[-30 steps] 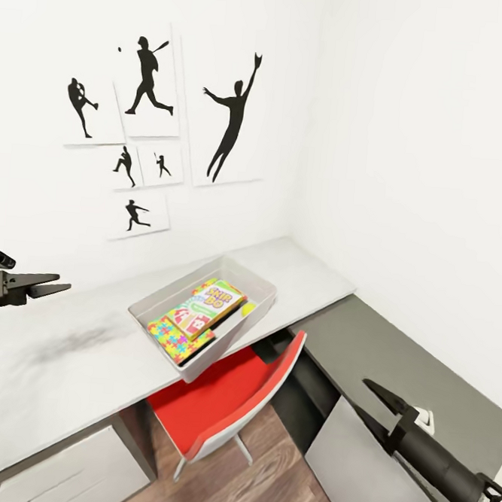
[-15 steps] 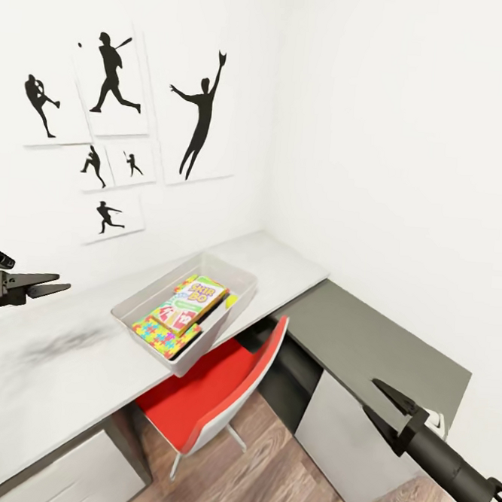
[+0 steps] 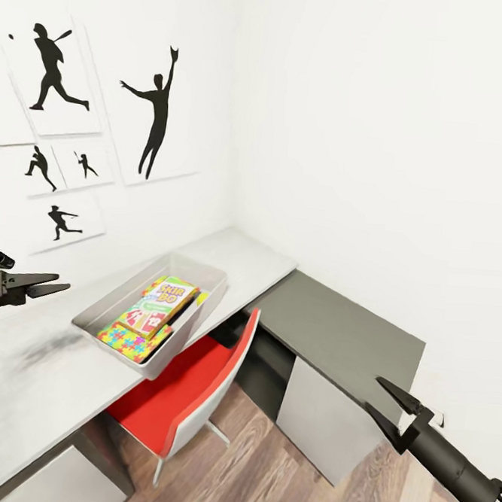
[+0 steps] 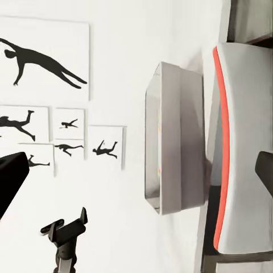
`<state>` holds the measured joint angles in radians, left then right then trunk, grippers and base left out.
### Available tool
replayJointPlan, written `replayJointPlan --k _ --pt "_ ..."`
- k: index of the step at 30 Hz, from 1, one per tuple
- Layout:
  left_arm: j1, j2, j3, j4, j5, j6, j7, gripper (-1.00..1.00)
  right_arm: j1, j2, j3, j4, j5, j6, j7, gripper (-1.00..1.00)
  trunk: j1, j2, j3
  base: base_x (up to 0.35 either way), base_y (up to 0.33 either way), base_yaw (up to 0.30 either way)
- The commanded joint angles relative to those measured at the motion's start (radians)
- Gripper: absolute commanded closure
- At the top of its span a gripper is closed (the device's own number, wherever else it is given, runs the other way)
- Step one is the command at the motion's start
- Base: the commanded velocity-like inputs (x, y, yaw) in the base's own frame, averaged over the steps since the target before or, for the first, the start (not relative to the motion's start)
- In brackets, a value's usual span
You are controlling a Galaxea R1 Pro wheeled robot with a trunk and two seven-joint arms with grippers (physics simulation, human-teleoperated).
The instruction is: Put all the toys in the child's room - the three board games (two on the bed and one on the table), the two jigsaw puzzles on the table, and the tennis ball on the table - inside the toy box on the table in the child's room.
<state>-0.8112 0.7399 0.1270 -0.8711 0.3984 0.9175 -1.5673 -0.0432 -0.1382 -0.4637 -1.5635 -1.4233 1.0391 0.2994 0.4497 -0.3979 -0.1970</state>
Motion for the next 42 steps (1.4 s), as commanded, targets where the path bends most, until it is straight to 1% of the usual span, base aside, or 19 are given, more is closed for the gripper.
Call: replayJointPlan --k 1,9,18,42 --pt "0.000 0.001 0.000 0.000 0.000 0.011 -0.004 -1.00 -0.001 0.000 -0.001 0.000 0.010 0.004 0.010 -1.00 0.000 -0.002 -0.002 -0.157 0.062 -0.281" --pt "0.003 0.001 0.000 0.000 0.000 0.011 -0.004 -1.00 -0.001 0.000 -0.003 0.002 0.011 0.004 0.010 -1.00 0.000 -0.002 -0.002 -0.222 0.096 -0.281" --pt "0.004 0.007 0.000 0.000 0.000 0.011 -0.004 -1.00 -0.001 0.000 -0.002 0.002 0.011 0.004 0.010 -1.00 0.000 -0.002 -0.002 -0.284 0.117 -0.281" --pt "0.004 0.007 0.000 0.000 0.000 0.011 -0.004 -1.00 -0.001 0.000 -0.003 0.002 0.011 0.004 0.010 -1.00 0.000 -0.002 -0.002 -0.286 0.117 -0.281"
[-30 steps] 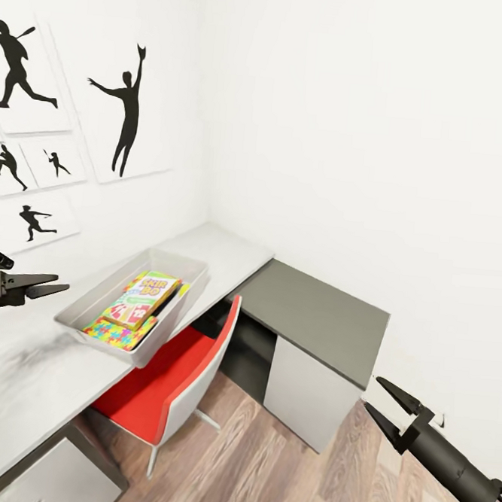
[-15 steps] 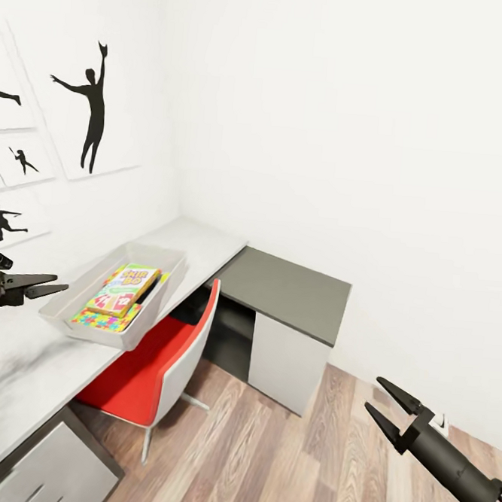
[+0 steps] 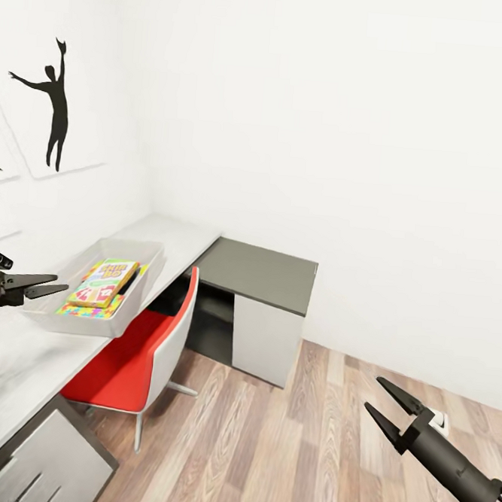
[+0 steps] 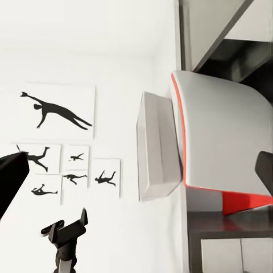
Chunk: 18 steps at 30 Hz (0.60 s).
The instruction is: Put all the toys in the child's room - the three board games (two on the bed and one on the table), the two jigsaw puzzles on the table, and the tennis ball on the table - inside the toy box on the table in the child's room.
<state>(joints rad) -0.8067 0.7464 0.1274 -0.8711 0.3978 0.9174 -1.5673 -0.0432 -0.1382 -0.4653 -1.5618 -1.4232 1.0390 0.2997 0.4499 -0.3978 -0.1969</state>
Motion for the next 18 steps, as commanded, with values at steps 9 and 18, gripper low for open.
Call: replayJointPlan --k 9,18 --pt "0.000 0.001 0.000 0.000 0.000 0.011 -0.004 -1.00 -0.001 0.000 -0.001 0.000 0.010 0.004 0.010 -1.00 0.000 -0.002 -0.002 -0.283 0.117 -0.281" --pt "0.000 0.001 0.000 0.000 -0.001 0.011 -0.004 -1.00 -0.001 0.000 -0.001 0.000 0.010 0.004 0.010 -1.00 0.000 -0.002 -0.002 -0.277 0.115 -0.281"
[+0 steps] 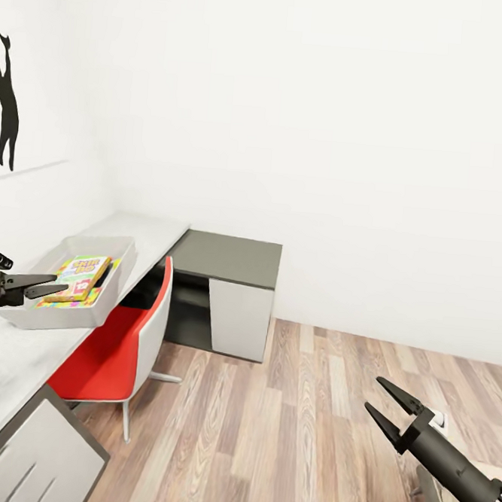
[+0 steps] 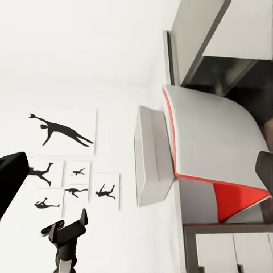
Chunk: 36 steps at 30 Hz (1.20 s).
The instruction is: Put all the toys in the child's room - the three board games (two on the bed and one on the table), the two jigsaw puzzles on the table, and the tennis ball on the table - inside the toy box on the table in the child's room.
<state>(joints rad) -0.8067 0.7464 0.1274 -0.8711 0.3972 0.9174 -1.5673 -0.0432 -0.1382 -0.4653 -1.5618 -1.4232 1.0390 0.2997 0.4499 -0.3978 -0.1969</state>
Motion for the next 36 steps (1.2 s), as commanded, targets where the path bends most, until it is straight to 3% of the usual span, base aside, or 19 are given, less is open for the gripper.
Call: replayJointPlan --k 1,19,31,34,36 --pt "0.000 0.001 0.000 0.000 0.000 0.011 -0.004 -1.00 -0.001 0.000 -0.001 0.000 0.010 0.004 0.010 -1.00 0.000 -0.002 -0.002 -0.269 0.109 -0.281" --pt "0.000 0.000 -0.002 0.000 0.000 0.011 -0.004 -1.00 -0.001 0.000 -0.001 0.000 0.010 0.004 0.010 -1.00 0.000 -0.002 -0.002 -0.240 0.084 -0.281" --pt "0.000 -0.011 -0.008 -0.002 0.000 0.011 -0.004 -1.00 -0.001 0.000 0.002 0.000 0.012 0.004 0.010 -1.00 0.000 -0.002 -0.002 -0.067 0.003 -0.246" --pt "0.000 -0.013 -0.022 -0.003 0.000 0.011 -0.004 -1.00 -0.001 0.000 0.003 0.000 0.037 0.004 0.010 -1.00 0.000 -0.002 -0.002 -0.004 0.000 -0.053" --pt "0.000 -0.022 -0.046 -0.003 0.000 0.011 -0.004 -1.00 -0.002 -0.001 0.003 -0.001 0.094 0.004 0.010 -1.00 0.000 -0.002 -0.002 -0.002 0.000 -0.022"
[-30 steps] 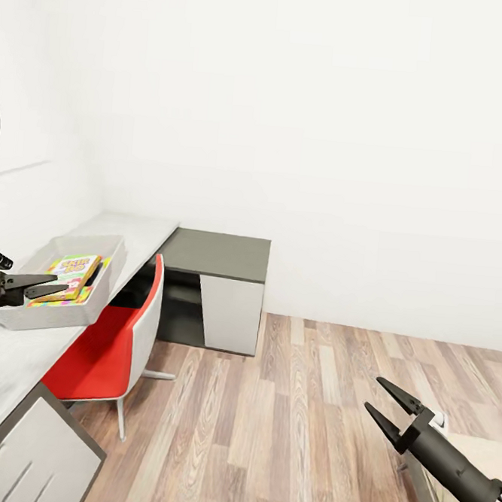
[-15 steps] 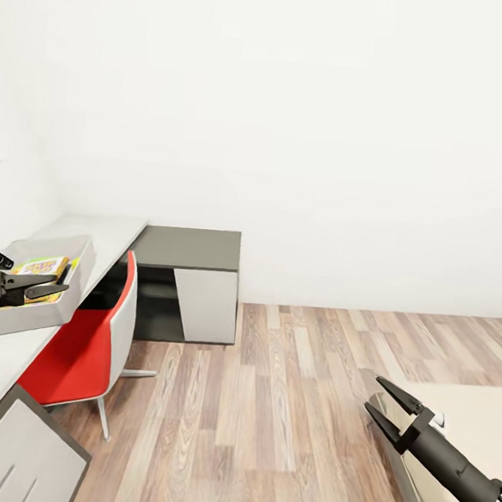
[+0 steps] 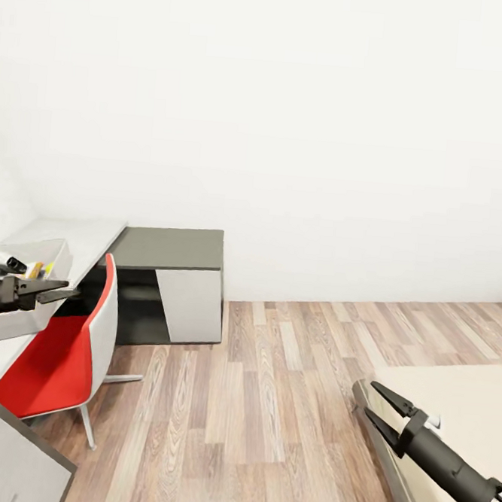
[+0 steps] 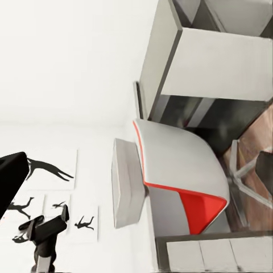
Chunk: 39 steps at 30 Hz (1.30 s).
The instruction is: Put all the toys in the child's room - the three board games (two on the bed and one on the table), the two jigsaw puzzles on the table, and the tennis ball on the table - inside the toy box on the table in the child's room.
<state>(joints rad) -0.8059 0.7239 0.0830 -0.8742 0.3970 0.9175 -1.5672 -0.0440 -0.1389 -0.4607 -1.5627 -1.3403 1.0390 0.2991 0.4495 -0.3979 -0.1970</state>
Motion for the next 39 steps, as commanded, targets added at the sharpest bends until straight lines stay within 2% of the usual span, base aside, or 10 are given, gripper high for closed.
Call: replayJointPlan --k 1,9,12,16,22,26,28,32,36,39 --pt "-0.001 -0.014 -0.019 0.000 -0.001 0.011 -0.004 -1.00 -0.004 0.000 0.000 0.000 0.043 0.004 0.010 -1.00 0.001 -0.002 -0.002 -0.001 0.000 -0.011" --pt "-0.003 -0.191 -0.147 0.002 -0.035 0.018 -0.004 -1.00 -0.038 0.011 0.036 0.002 0.274 -0.005 0.006 -1.00 0.001 -0.002 -0.002 0.000 0.000 -0.003" --pt "-0.005 -0.277 -0.177 0.019 -0.106 0.018 0.127 -1.00 -0.057 0.006 0.060 0.071 0.390 -0.142 0.008 -1.00 0.001 -0.002 -0.002 0.000 0.000 0.000" --pt "-0.005 -0.367 -0.183 0.083 -0.170 0.018 0.333 -1.00 -0.088 -0.004 0.086 0.201 0.476 -0.248 0.009 -1.00 0.001 -0.002 -0.002 0.000 0.000 0.000" --pt "0.016 -0.398 -0.197 0.275 -0.203 0.001 0.514 -1.00 -0.097 -0.005 0.154 0.410 0.573 -0.280 0.008 -1.00 0.001 -0.002 -0.002 0.000 0.000 0.000" --pt "0.067 -0.425 -0.209 0.443 -0.223 -0.104 0.677 -1.00 -0.097 0.006 0.227 0.616 0.764 -0.336 0.004 -1.00 0.001 -0.002 -0.002 0.000 0.000 0.000" --pt "0.113 -0.465 -0.214 0.535 -0.228 -0.202 0.813 -1.00 -0.098 0.020 0.279 0.757 0.894 -0.410 -0.002 -1.00 0.001 -0.002 -0.002 0.000 0.000 0.000" --pt "0.208 -0.533 -0.217 0.654 -0.232 -0.380 1.098 -1.00 -0.098 0.066 0.347 1.025 1.064 -0.602 -0.019 -1.00 0.001 -0.002 -0.002 0.000 0.000 0.000" --pt "0.367 -0.623 -0.217 0.754 -0.234 -0.626 1.436 -1.00 -0.097 0.103 0.372 1.349 1.162 -0.906 -0.084 -1.00 0.001 -0.002 -0.002 0.000 0.000 0.000" --pt "0.466 -0.658 -0.218 0.780 -0.234 -0.757 1.598 -1.00 -0.095 0.107 0.375 1.474 1.177 -1.034 -0.129 -1.00 0.001 -0.002 -0.002 0.000 0.000 0.000"
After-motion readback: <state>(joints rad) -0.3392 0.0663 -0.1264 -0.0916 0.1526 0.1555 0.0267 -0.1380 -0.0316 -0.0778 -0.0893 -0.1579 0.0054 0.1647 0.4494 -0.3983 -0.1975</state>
